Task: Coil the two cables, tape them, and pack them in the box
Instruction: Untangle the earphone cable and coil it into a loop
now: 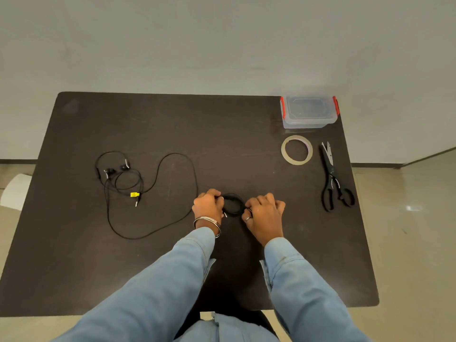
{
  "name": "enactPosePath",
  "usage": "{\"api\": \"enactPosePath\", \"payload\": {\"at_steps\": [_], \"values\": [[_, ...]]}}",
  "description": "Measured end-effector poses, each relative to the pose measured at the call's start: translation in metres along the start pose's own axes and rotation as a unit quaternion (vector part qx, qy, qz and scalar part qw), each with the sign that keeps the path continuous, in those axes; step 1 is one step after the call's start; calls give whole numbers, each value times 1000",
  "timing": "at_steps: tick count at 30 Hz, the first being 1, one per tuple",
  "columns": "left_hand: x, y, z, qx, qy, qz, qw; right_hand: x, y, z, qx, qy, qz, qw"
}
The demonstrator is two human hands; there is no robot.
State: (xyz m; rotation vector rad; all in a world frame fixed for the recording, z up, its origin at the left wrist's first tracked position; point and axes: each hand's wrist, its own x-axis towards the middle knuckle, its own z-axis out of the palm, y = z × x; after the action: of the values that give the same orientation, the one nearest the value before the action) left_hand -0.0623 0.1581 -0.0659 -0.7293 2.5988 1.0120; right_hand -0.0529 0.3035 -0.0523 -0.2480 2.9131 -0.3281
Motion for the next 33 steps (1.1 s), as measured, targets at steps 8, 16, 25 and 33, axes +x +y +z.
{"api": "enactPosePath", "payload": {"at_steps": [8,16,25,33], "values": [[-2,-9,-8,-42,-28,6,999,-6,-3,12,132,-47,94,986],[-7,-9,-11,-33,-24,39,998,3,4,-5,207,-96,80,970],[-6,-8,-15,-32,-21,57,998,14,11,-11,386,11,143,911],[-6,-7,-7,-33,-14,25,999,31,0,6,291,-33,44,955]]}}
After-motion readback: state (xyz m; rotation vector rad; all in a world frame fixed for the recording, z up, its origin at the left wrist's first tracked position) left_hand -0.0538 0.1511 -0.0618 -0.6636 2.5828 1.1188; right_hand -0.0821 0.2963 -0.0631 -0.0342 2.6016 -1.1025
